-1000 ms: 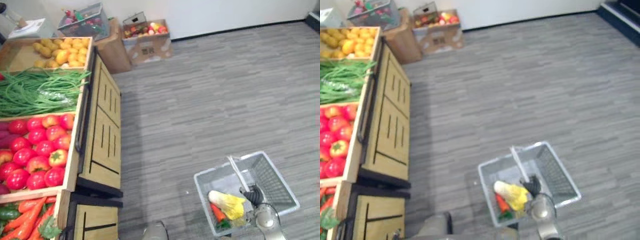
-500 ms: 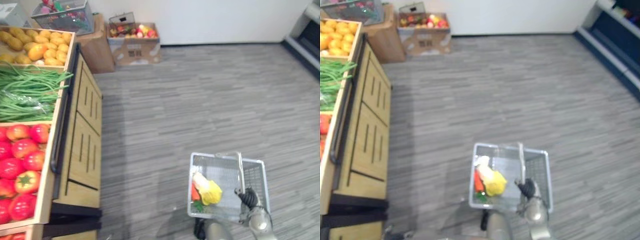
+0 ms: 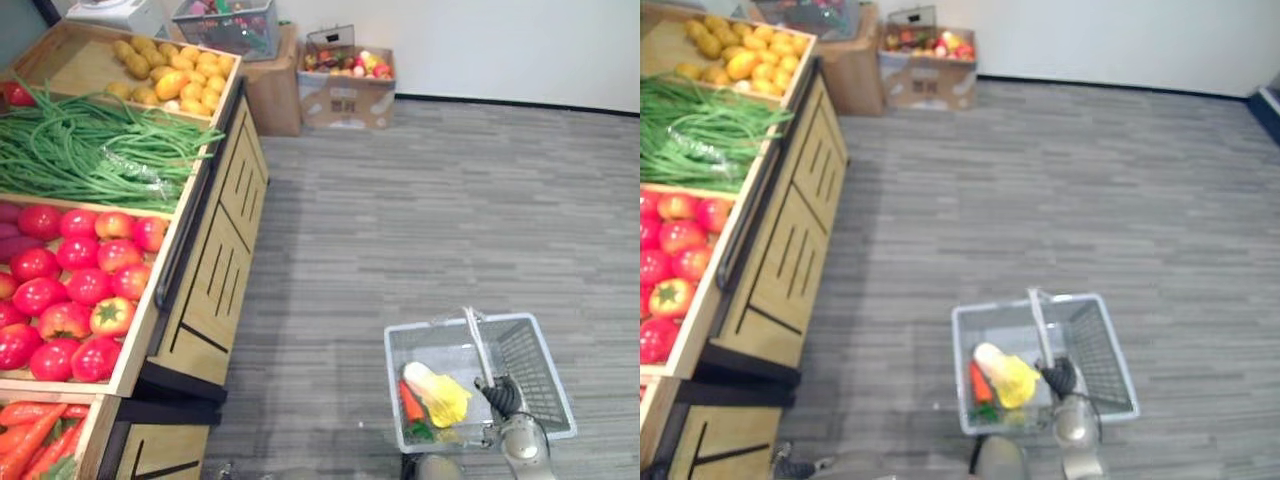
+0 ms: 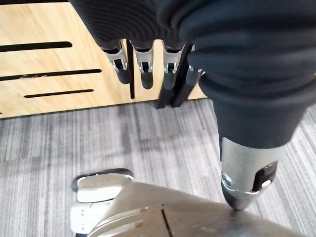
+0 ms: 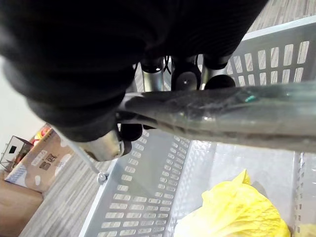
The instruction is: Pick vegetable in the basket
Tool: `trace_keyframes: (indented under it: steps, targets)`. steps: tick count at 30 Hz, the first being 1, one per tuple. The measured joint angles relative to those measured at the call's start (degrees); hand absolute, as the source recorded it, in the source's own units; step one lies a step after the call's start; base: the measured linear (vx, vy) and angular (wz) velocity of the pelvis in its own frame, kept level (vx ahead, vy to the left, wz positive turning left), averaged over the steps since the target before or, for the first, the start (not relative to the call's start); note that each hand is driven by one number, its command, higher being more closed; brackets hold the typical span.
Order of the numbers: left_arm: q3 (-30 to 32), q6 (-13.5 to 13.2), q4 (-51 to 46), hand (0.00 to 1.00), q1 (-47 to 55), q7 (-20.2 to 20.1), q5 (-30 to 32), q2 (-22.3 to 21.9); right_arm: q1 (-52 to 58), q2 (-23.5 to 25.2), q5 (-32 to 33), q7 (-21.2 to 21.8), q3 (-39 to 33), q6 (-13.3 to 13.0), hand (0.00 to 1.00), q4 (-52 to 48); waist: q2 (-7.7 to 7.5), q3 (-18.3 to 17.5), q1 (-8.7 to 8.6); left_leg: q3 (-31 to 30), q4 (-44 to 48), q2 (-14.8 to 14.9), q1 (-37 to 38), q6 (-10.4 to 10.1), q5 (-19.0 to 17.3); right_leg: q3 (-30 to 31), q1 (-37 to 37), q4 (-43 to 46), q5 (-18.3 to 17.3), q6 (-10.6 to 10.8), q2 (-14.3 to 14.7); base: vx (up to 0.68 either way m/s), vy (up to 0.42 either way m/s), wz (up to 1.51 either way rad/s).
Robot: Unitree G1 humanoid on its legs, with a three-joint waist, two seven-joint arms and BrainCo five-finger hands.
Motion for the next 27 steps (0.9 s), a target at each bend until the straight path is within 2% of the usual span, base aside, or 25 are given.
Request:
trace_keyframes:
  steps: [3, 5, 8, 11, 15, 17, 18, 22, 24, 27]
  targets:
    - [-0.07, -0.12, -0.01, 0.0, 0.03, 0.96, -2.22, -0.99, 2.14, -0.07, 0.6, -0.15, -0.98, 0.04, 1.0, 1.04, 0.11, -0.11, -0.02, -0.07, 4.74, -1.11, -2.81, 0.67, 4.92, -2.7, 4.27, -3.33, 0.64, -0.48, -0.94, -0.01, -0.117, 0.47]
    - [0.06, -0.05, 0.11, 0.0, 0.51, 1.33, -4.03, -1.24, 3.15, -0.11, 1.09, -0.17, -2.76, -0.16, 1.0, 2.27, 0.6, -0.37, -0.12, 4.5, 4.02, -0.62, -2.69, 0.77, 7.82, -4.39, 6.28, -5.46, 1.03, -0.7, -1.47, 0.0, -0.078, 0.41]
    - [0.43, 0.42, 0.19, 0.0, 0.69, 1.35, -4.37, -2.0, 3.9, -0.3, 2.33, -0.31, -6.35, -0.04, 1.0, 5.19, 1.5, -0.74, -0.24, 10.83, -0.63, 0.25, -1.95, 0.92, 10.8, -7.16, 6.99, -7.16, 1.79, -1.41, -1.42, -0.02, -0.071, 0.44]
    - [2.01, 0.52, 0.04, 0.0, 1.02, 1.67, -4.55, -3.47, 3.34, -0.39, 3.42, -0.69, -8.02, -0.08, 1.0, 8.18, 2.69, -0.69, -0.18, 10.96, -9.09, 0.34, 1.52, 1.31, 12.12, -7.86, 7.24, -9.18, 3.43, -2.13, -0.12, -0.06, -0.022, 0.15]
    - [2.01, 0.34, 0.09, 0.0, 1.23, 1.9, -6.08, -3.36, 3.05, -0.3, 4.77, -1.91, -8.74, -0.12, 1.0, 11.73, 2.78, -0.71, -0.4, 10.84, -13.8, 0.28, 2.43, 1.42, 11.28, -7.44, 7.22, -13.37, 6.71, -1.82, 1.26, -0.1, 0.029, -0.04]
    - [1.94, 0.2, 0.17, 0.0, 1.2, 1.89, -6.07, -3.48, 3.06, -0.08, 4.97, -1.93, -9.85, -0.09, 1.0, 12.98, 3.21, -0.73, -0.48, 10.97, -14.71, 0.4, 2.63, 1.51, 8.72, -7.06, 6.8, -14.17, 7.32, -0.91, 1.6, -0.13, 0.114, -0.04]
    - [1.89, 0.04, 0.62, 0.0, 1.01, 1.88, -6.04, -3.57, 3.09, -0.1, 5.27, -1.94, -10.48, -0.08, 1.0, 13.87, 3.66, -0.64, -0.52, 11.2, -15.23, 0.59, 2.9, 1.52, 6.11, -6.77, 6.74, -14.21, 7.72, -0.24, 1.81, -0.1, 0.136, -0.17]
    - [2.1, -0.29, 2.48, 0.0, 1.44, 1.42, -6.58, -1.87, 3.72, 2.8, 7.96, -1.59, -10.51, -0.09, 1.0, 16.47, 1.15, -1.19, -0.33, 14.22, -14.72, -2.13, 4.55, 2.54, 3.95, -2.16, 6.55, -14.49, 8.56, 1.03, -0.74, -0.09, 0.139, -0.32]
    - [2.09, -0.91, 3.52, 0.0, 1.31, 1.0, -6.76, -1.33, 4.12, 3.59, 9.59, -1.61, -11.04, -0.14, 1.0, 17.87, 0.59, -1.6, -0.62, 15.09, -14.95, -2.87, 5.28, 2.82, 3.7, -1.15, 6.53, -14.49, 8.7, 1.23, -1.34, 0.0, 0.1, -0.27]
    - [2.17, -1.72, 4.74, 0.0, 1.13, -0.43, -9.85, -1.13, 3.95, 3.8, 14.13, -1.65, -14.05, -0.2, 1.0, 20.58, 0.84, -1.82, -1.28, 15.46, -14.99, -3.29, 5.65, 3.06, 3.21, -0.35, 6.52, -14.49, 8.81, 1.39, -1.62, 0.05, 0.059, -0.09]
